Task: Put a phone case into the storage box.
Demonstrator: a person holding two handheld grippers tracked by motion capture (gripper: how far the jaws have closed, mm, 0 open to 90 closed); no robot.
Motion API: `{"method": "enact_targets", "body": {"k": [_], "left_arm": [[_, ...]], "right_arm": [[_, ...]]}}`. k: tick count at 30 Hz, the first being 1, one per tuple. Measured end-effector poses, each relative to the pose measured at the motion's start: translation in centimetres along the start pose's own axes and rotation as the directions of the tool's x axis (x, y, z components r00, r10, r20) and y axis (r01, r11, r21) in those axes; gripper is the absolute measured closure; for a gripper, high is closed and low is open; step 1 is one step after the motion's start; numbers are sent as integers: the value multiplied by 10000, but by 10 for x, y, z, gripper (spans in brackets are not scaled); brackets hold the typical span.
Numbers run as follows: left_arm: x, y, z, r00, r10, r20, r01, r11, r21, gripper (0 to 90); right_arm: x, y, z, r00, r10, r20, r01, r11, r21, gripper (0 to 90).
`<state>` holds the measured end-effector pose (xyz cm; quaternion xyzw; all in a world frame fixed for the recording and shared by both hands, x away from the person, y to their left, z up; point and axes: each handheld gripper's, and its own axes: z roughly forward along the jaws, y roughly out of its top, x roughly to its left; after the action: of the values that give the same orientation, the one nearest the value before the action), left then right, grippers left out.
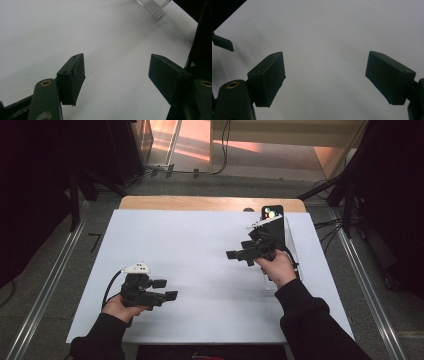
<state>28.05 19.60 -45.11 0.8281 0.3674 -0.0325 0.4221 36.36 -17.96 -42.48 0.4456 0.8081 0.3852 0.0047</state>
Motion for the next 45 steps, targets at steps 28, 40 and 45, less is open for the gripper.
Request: {"method": "enact_targets", "body": {"k": [28, 40, 45], "left_arm": [[-2, 0, 1, 9999, 71, 136, -72, 9999, 80, 294], [-6, -1, 1, 9997, 164, 201, -166, 9998, 72, 294], [-7, -1, 2, 9996, 155, 241, -157, 9999, 69, 294]], "right_arm": [[22, -40, -10, 9981, -302, -540, 322, 9988, 363, 210], [25, -66, -16, 9968, -698, -398, 712, 9969, 339, 209], [22, -78, -19, 9963, -732, -442, 751, 9962, 436, 209]]}}
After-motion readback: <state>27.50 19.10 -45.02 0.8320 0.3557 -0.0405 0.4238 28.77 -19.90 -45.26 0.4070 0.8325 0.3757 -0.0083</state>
